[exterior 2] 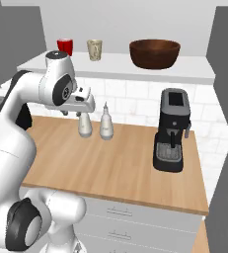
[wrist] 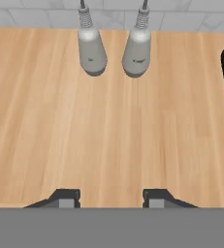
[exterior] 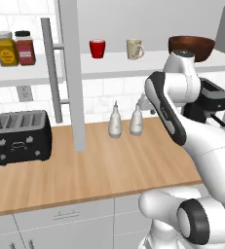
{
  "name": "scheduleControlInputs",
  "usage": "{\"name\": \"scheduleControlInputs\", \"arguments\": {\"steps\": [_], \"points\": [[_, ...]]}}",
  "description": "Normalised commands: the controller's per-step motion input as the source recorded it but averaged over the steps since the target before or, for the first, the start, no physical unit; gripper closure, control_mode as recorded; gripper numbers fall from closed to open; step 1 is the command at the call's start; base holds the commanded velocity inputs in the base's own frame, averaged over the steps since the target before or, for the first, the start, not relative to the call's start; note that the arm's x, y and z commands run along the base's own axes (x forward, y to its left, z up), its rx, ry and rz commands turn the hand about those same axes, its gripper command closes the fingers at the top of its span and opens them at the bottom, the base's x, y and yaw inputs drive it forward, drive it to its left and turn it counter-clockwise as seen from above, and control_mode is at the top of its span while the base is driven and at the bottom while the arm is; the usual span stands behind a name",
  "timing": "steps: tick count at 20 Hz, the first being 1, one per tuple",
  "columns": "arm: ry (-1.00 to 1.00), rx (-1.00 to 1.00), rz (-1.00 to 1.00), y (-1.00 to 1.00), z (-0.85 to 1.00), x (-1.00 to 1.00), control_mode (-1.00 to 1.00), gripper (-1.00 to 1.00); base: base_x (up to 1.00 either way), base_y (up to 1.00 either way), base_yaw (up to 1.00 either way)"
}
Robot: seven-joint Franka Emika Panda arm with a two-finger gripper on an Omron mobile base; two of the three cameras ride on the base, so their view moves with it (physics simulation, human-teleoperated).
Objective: Gather all objects into one cabinet and sort the glasses and bowls to opposite sides.
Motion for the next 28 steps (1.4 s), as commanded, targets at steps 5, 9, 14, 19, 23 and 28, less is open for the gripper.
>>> {"name": "scheduleControlInputs", "arguments": {"steps": [5, 9, 14, 19, 23, 28], "points": [[0.00, 0.00, 0.00, 0.00, 0.00, -0.11, -1.00, -1.00, 0.00, 0.00, 0.00], [0.00, 0.00, 0.00, 0.00, 0.00, 0.00, 1.00, -1.00, -0.69, -0.01, 0.01], [0.00, 0.00, 0.00, 0.00, 0.00, 0.00, 1.00, -1.00, -0.87, -0.05, 0.00], [0.00, 0.00, 0.00, 0.00, 0.00, 0.00, 1.00, -1.00, -0.82, -0.04, 0.00], [0.00, 0.00, 0.00, 0.00, 0.00, 0.00, 1.00, -1.00, -0.46, 0.00, 0.01], [0.00, 0.00, 0.00, 0.00, 0.00, 0.00, 1.00, -1.00, -0.23, 0.19, 0.14]]}}
